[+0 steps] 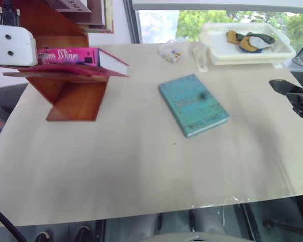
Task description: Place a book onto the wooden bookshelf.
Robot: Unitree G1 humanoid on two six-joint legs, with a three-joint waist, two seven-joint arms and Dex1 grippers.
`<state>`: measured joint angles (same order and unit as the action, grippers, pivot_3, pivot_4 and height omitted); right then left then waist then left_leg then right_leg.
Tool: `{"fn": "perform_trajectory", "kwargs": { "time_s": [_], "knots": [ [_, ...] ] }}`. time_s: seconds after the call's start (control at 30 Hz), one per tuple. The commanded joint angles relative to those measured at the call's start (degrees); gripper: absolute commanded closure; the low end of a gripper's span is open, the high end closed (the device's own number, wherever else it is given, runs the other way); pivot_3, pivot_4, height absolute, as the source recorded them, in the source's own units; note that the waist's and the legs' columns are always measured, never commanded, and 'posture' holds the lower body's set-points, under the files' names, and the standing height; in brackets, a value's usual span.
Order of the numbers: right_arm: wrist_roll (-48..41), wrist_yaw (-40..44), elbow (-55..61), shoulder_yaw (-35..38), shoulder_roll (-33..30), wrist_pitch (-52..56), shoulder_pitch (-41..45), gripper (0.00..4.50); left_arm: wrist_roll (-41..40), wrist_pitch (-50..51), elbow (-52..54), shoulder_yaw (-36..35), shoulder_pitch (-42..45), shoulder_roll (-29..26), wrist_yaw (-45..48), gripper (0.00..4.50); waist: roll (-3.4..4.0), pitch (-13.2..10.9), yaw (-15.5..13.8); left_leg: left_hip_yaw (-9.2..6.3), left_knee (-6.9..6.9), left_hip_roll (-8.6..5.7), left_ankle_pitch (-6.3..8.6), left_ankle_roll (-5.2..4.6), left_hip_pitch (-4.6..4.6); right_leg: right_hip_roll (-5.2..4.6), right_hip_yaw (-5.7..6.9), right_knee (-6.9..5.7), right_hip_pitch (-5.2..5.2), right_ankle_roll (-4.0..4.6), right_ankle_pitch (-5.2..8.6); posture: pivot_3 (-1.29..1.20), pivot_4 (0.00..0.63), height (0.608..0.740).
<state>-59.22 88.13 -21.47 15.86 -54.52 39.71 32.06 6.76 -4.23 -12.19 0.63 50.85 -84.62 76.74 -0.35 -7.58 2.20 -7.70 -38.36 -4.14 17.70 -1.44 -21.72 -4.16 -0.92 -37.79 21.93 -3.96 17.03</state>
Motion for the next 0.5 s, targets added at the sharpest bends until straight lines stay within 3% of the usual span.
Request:
{"fn": "perform_trajectory", "kwargs": {
  "time_s": [0.03,0.27,0.5],
  "knots": [
    [-1.3,4.4,2.0,2.0,-0.4,-0.2,0.3,0.00,2.5,-5.4,-5.4,0.5,3.5,0.6,-2.3,4.47,0.00,0.0,0.0,0.00,0.01,0.00,0.00,0.00,0.00,0.00,0.00,0.00,0.01,0.00,0.00,0.00,0.150,0.740],
    [-1.1,4.4,1.8,3.0,-0.1,-0.8,-1.0,0.00,5.6,-14.5,-16.3,3.3,10.5,3.5,-3.6,4.47,-0.01,0.0,0.2,0.01,-0.04,-0.06,0.00,0.00,-0.01,-0.04,0.01,-0.08,0.04,0.00,0.00,0.00,0.150,0.740],
    [-1.1,4.4,2.2,3.9,-0.2,-1.0,-2.1,0.00,4.6,-20.9,-24.3,3.2,10.6,4.8,-3.5,4.47,-0.02,0.0,0.3,0.01,-0.03,-0.08,0.00,0.00,-0.03,-0.14,0.02,-0.17,0.15,0.00,0.00,0.00,0.150,0.740]
  ]
}}
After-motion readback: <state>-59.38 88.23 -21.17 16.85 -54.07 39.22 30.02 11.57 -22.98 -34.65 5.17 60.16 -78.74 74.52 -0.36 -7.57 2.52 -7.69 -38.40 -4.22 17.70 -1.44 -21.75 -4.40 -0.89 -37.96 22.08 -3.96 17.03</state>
